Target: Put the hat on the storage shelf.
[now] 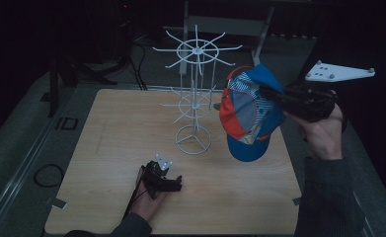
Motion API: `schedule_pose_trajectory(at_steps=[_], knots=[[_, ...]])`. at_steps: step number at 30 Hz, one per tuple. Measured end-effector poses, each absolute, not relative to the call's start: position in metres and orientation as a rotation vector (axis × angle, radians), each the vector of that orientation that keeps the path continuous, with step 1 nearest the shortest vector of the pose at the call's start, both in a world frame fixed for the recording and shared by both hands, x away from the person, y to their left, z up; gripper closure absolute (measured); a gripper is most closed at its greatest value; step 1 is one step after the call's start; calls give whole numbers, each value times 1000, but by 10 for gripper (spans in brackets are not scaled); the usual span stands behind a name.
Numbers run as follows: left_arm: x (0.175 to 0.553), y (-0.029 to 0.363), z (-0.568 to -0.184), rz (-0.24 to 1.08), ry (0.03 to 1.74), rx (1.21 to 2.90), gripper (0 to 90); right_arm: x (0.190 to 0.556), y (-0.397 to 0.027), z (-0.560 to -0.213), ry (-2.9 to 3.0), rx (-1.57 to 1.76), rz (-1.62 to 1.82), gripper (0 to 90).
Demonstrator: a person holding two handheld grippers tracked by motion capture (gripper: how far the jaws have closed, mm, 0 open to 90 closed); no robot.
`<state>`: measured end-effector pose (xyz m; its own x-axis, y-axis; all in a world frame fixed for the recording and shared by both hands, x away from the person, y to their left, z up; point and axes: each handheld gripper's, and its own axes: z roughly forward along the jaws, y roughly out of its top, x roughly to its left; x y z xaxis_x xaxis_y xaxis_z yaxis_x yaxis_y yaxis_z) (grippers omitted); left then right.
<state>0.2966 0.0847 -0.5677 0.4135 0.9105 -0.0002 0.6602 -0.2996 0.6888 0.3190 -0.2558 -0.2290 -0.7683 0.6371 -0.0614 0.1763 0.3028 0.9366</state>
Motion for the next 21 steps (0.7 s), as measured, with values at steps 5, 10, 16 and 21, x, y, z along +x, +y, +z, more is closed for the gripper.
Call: schedule_pose_trajectory(at_steps=[5,10,16,21], knots=[[297,85,-568,530,1328,2060,19,317,-256,-227,2147,721,1467,877],[297,85,-568,528,1327,2061,19,314,-254,-224,2139,699,1472,877],[297,85,-568,528,1327,2063,19,312,-255,-220,2121,693,1489,877],[297,85,-568,528,1327,2063,19,311,-256,-218,2094,696,1518,876]])
